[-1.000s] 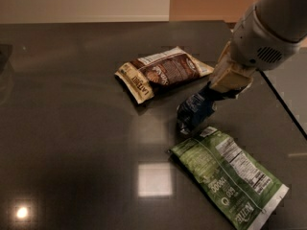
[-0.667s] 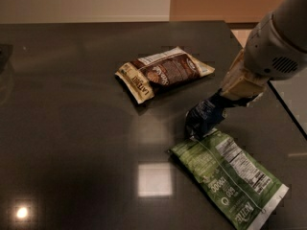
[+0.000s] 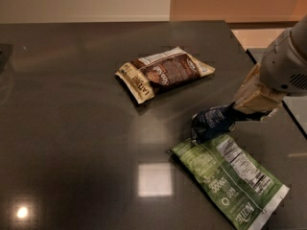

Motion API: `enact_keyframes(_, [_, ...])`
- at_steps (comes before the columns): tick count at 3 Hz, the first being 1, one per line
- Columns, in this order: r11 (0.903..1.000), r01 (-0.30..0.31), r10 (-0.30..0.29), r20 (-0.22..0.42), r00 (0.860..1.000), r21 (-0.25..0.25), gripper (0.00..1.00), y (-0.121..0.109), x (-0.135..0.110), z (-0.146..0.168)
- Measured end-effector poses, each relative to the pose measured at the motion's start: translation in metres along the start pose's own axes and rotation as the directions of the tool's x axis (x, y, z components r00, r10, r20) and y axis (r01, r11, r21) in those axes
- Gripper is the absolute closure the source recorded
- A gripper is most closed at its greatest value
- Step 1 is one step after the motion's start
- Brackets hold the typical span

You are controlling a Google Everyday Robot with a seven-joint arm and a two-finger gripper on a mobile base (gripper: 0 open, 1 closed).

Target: Move blue chip bag near green jalapeno chip bag

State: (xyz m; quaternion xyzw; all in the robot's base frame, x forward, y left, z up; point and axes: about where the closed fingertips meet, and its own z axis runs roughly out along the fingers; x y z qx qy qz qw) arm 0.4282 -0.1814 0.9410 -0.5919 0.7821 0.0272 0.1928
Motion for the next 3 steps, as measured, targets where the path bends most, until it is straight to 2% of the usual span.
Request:
enact_keyframes(1, [1.0, 0.003, -0.003, 0.001, 1.0, 0.004, 0.14, 0.0003, -0.0018, -0.0016])
enact_keyframes(2, [1.0, 0.005, -0.005, 0.001, 1.0, 0.008, 0.0, 0.0007, -0.0026, -0.0029])
enact_keyframes(3, [1.0, 0.005, -0.005, 0.001, 1.0, 0.008, 0.0, 0.0007, -0.0026, -0.003])
